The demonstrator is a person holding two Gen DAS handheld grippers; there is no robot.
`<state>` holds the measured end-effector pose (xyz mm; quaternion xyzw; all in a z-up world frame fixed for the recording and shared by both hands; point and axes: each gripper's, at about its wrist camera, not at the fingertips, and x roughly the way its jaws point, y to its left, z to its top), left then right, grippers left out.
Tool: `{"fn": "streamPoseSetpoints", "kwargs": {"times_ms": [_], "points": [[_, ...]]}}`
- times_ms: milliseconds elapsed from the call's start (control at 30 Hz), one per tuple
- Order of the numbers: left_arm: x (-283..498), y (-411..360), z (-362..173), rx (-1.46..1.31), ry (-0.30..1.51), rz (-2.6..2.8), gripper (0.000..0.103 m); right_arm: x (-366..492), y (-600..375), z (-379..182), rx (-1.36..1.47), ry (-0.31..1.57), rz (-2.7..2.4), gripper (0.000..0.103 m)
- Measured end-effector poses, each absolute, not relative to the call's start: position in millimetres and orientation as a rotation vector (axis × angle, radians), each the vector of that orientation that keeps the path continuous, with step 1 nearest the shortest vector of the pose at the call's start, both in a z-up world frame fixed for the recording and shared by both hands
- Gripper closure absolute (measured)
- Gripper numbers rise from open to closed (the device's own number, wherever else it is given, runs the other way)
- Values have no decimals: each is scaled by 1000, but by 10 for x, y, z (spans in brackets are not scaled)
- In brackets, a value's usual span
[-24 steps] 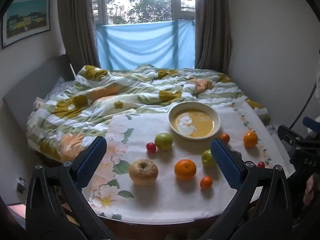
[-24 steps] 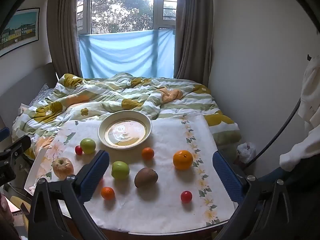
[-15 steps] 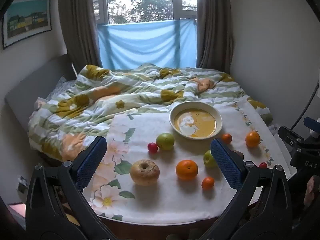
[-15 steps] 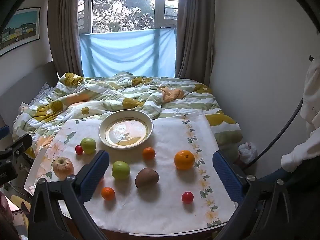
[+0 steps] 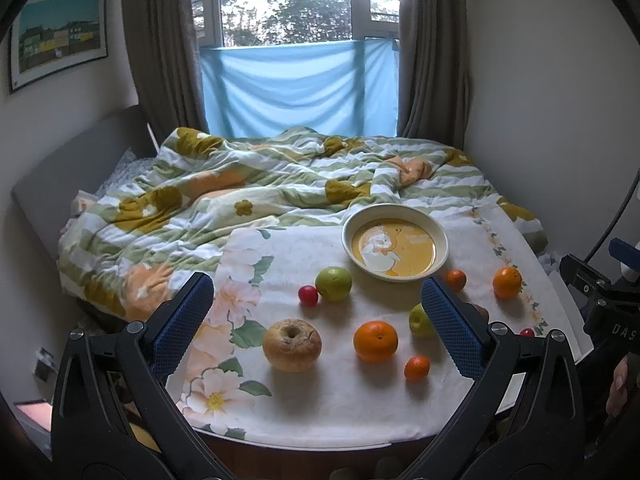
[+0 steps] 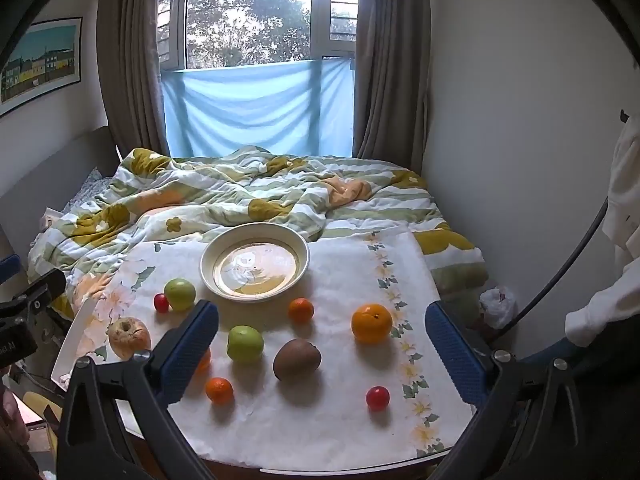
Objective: Organize fruits
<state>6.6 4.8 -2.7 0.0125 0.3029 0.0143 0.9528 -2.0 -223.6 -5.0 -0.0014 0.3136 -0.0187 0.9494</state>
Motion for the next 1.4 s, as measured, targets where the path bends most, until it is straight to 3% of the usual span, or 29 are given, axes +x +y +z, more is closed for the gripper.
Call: {"fn": "streamPoseSetpoints", "kwargs": {"times_ms": [1400], "points": [[12, 23, -5, 29, 615, 33, 0, -64, -2223, 3, -4, 630, -36, 0]]}}
